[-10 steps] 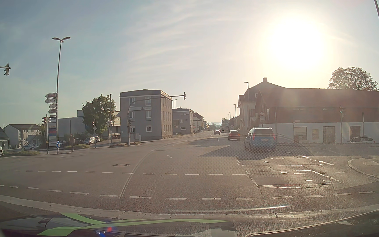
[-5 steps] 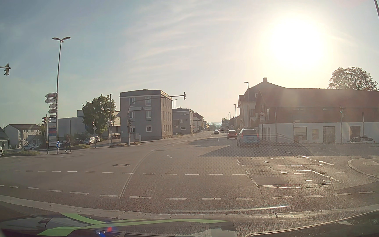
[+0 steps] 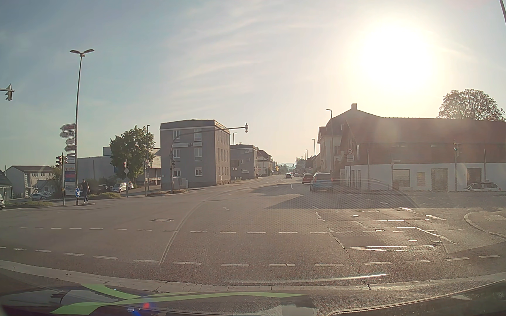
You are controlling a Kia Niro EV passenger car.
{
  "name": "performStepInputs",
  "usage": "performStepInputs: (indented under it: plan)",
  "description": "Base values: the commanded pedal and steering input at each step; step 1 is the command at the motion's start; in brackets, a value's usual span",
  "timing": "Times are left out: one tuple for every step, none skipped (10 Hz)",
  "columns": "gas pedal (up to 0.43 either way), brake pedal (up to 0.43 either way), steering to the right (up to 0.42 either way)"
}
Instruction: Follow the waypoints while adhering to traffic rules and regulations
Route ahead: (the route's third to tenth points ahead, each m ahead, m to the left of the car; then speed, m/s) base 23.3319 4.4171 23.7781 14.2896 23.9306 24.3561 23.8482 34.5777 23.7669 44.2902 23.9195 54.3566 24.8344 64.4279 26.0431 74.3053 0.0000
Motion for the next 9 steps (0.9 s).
performStepInputs:
  plan:
    - [0.000,0.274,-0.008]
    - [0.000,0.274,-0.008]
    - [0.000,0.274,-0.008]
    - [0.000,0.274,-0.008]
    - [0.000,0.274,-0.008]
    - [0.000,0.274,-0.006]
    - [0.000,0.274,-0.006]
    - [0.000,0.274,-0.005]
    - [0.000,0.274,-0.004]
